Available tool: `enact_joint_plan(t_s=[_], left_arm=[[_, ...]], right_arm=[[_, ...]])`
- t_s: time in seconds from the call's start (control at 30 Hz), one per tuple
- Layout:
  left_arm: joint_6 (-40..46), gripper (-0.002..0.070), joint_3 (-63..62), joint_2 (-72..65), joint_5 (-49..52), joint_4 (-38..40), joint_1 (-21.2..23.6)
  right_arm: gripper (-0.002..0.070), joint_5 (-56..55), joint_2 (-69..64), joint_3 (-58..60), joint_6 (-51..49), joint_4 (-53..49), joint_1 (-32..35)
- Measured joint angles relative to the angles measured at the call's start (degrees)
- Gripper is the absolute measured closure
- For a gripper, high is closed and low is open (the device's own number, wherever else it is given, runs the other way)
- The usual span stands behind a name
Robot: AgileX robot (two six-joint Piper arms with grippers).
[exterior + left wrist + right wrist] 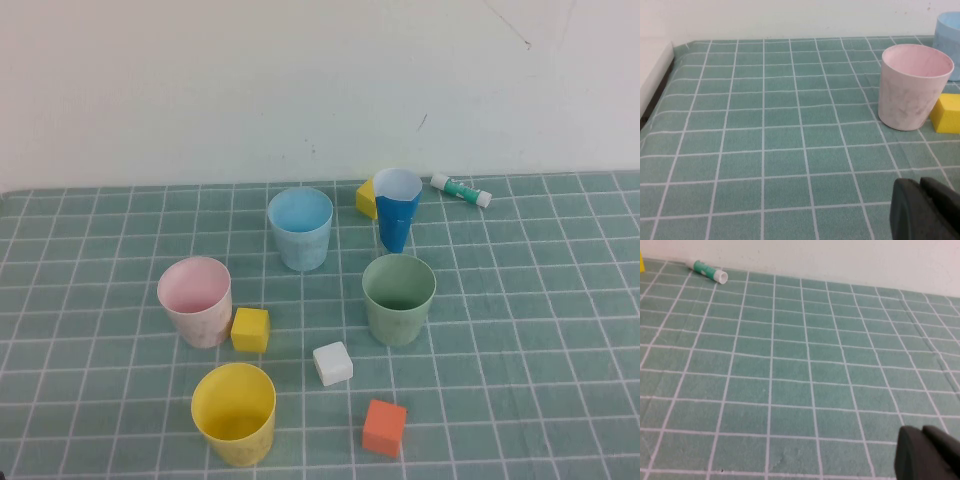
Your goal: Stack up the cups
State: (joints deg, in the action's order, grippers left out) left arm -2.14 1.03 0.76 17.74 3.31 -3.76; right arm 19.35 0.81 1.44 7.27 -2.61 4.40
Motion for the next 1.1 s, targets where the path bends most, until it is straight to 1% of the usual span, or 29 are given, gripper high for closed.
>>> enact_joint_plan(t_s=[0.9,1.1], left_arm=[[0.00,0.0677,0.00,0.00,0.00,0.00,0.00],[0.00,0.0677,0.11,0.00,-3.69,-0.04,0.00]], right_arm=[[0.0679,-0.20,0.00,0.00,0.00,-0.39,0.00],[0.0679,-3.07,0.00,0.13,0.00,-0.43,0.00]])
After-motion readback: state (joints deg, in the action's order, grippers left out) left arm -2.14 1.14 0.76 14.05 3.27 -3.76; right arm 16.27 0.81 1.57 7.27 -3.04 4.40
